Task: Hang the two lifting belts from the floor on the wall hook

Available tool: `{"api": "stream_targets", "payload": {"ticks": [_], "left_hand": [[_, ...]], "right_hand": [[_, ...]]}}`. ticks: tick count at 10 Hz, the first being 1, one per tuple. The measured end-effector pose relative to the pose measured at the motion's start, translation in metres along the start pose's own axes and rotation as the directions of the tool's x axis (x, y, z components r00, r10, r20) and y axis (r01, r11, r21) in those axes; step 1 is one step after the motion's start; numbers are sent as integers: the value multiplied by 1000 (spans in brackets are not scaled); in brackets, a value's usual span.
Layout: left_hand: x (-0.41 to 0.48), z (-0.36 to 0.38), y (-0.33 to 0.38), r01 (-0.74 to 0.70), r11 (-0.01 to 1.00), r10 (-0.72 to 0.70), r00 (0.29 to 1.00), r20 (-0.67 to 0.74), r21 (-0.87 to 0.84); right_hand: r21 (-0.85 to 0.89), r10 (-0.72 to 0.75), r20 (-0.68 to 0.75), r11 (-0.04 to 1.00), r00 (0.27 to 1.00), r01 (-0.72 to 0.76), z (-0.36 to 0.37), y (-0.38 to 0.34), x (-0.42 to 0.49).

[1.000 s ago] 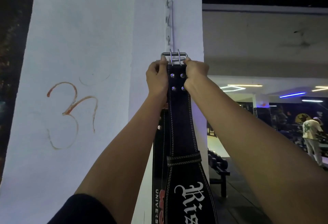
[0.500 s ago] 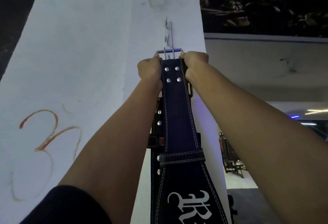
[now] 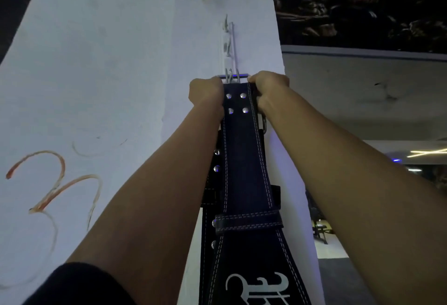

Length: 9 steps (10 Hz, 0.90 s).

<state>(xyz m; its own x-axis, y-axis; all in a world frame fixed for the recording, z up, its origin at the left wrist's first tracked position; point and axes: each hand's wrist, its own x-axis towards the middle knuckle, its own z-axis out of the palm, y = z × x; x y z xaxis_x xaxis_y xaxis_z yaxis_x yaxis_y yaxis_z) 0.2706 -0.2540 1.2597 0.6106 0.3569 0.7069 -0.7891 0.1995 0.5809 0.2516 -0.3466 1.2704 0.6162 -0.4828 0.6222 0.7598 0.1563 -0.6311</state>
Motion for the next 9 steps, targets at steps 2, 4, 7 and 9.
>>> {"api": "stream_targets", "payload": {"ticks": [2,4,7,9], "left_hand": [[-17,-6,-1,-67,991,72,997,-39,119],[-51,-21,-19,-127,980,130,992,-8,152],[-103,-56,-32,-202,928,147,970,191,314],[-165,-84,-42,-113,934,72,989,130,340]], "right_hand": [[37,6,-5,999,1000,-6,-7,8,-11],[134,11,40,991,999,-16,-23,30,-40],[185,69,25,980,997,-73,-51,58,-70],[79,186,-4,980,983,-185,-98,59,-135]]}}
